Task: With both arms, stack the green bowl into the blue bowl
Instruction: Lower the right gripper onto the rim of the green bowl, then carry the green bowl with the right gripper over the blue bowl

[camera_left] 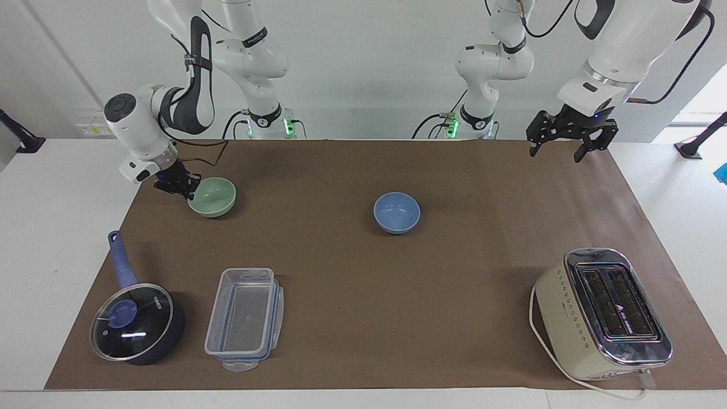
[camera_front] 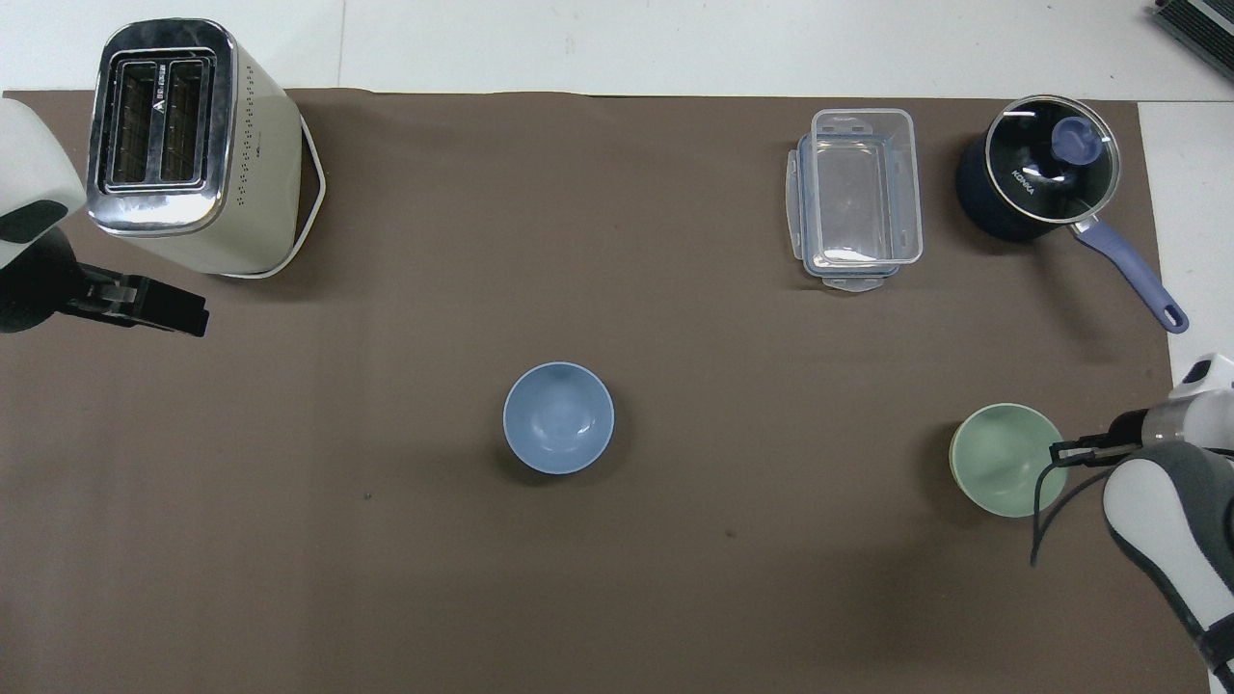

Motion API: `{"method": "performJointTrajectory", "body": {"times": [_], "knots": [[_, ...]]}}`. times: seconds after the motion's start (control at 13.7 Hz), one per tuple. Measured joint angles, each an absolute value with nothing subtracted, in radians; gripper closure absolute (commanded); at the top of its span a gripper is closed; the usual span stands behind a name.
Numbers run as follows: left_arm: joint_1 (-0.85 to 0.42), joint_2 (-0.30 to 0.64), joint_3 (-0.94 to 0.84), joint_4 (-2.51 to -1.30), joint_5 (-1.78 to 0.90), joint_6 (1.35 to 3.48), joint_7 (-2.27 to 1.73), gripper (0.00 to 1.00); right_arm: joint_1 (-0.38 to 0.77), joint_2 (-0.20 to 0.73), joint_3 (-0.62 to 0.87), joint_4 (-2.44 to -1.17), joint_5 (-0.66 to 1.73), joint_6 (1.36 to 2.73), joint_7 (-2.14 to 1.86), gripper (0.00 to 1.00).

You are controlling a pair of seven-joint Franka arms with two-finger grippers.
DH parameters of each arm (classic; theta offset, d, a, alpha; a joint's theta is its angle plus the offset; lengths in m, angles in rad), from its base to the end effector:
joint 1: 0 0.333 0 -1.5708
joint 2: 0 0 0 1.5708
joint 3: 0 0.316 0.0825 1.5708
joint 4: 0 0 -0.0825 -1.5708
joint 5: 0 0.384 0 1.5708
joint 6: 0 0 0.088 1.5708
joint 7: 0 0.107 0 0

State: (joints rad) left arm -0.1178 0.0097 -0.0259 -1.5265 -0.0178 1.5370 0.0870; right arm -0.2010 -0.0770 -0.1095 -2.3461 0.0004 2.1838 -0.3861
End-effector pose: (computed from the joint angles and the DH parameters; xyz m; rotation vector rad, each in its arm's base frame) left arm 0.5486 -0.0813 0.6370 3.1027 -0.3604 0.0005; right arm 0.4605 -0.1478 0.3564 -3.0996 -0.1179 0.1205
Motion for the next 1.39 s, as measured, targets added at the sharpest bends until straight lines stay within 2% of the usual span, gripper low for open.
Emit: {"method": "performJointTrajectory", "body": {"times": [0.36, 0.58, 1.02, 1.39], "knots": [[-0.118, 0.01, -0.03, -1.526, -0.018, 1.538, 0.087, 0.0, -0.133, -0.079, -0.076, -2.161, 0.118, 2.001, -0.322, 1.0], [-0.118, 0.01, -0.031, -1.526, -0.018, 1.538, 0.087, 0.0, -0.016, -0.072, -0.061, -2.065, 0.146, 1.92, -0.151, 1.0], [-0.118, 0.01, -0.033, -1.526, -0.018, 1.538, 0.087, 0.0, 0.28, -0.03, -0.053, -1.997, 0.166, 1.934, 0.241, 1.0], [-0.118, 0.01, -0.034, -1.526, -0.018, 1.538, 0.087, 0.0, 0.485, 0.038, -0.051, -1.986, 0.169, 2.059, 0.474, 1.0]]}}
